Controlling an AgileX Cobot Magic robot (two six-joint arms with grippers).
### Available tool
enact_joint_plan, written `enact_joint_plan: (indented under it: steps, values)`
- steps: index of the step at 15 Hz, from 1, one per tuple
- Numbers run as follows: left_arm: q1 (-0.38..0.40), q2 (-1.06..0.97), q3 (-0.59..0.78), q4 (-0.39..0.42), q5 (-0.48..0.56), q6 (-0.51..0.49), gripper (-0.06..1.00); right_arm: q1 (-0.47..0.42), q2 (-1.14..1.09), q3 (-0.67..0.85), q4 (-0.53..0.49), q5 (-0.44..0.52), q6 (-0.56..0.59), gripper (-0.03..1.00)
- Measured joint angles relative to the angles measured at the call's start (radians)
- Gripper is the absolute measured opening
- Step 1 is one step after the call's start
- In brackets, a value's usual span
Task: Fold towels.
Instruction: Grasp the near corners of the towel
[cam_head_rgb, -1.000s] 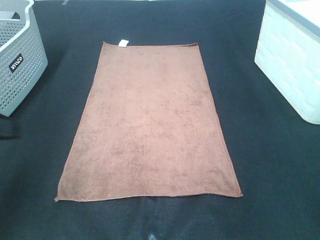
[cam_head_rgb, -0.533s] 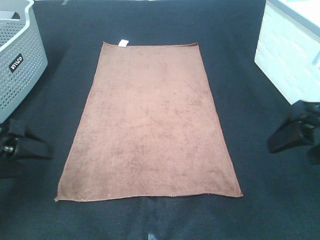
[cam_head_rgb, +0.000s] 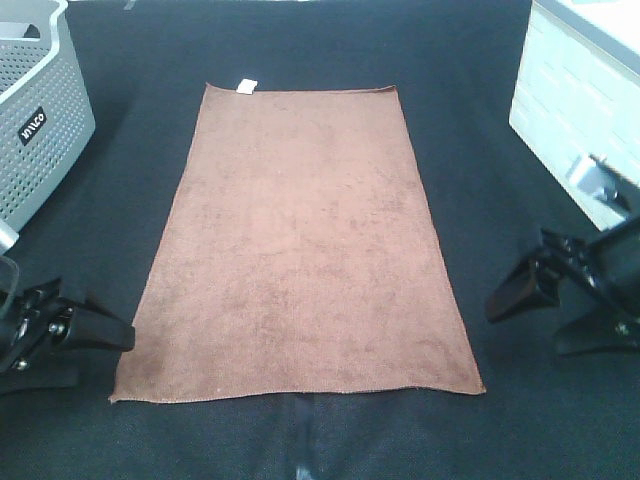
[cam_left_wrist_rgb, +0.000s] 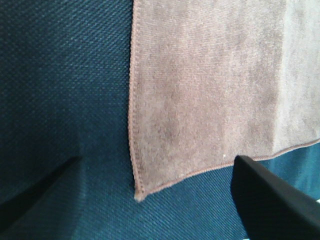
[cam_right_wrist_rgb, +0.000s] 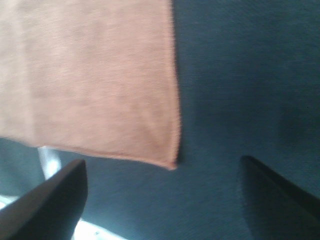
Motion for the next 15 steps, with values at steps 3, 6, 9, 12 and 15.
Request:
enact_joint_plan:
  steps: [3, 6, 9, 12, 15]
  values:
    - [-0.056, 0.061, -0.002, -0.099, 0.001, 0.094, 0.75, 0.000, 0.068, 0.030, 0.051, -0.055, -0.096, 0.76]
    - [-0.062, 0.079, -0.002, -0.151, 0.010, 0.126, 0.75, 0.000, 0.112, 0.030, 0.112, -0.075, -0.154, 0.76]
    - [-0.062, 0.123, -0.006, -0.236, 0.068, 0.208, 0.75, 0.000, 0.194, 0.031, 0.240, -0.076, -0.280, 0.76]
    - [-0.062, 0.181, -0.033, -0.252, 0.132, 0.222, 0.71, 0.000, 0.240, 0.028, 0.345, -0.047, -0.383, 0.71]
    - [-0.081, 0.233, -0.085, -0.249, 0.175, 0.222, 0.70, 0.069, 0.258, 0.016, 0.377, -0.057, -0.404, 0.68]
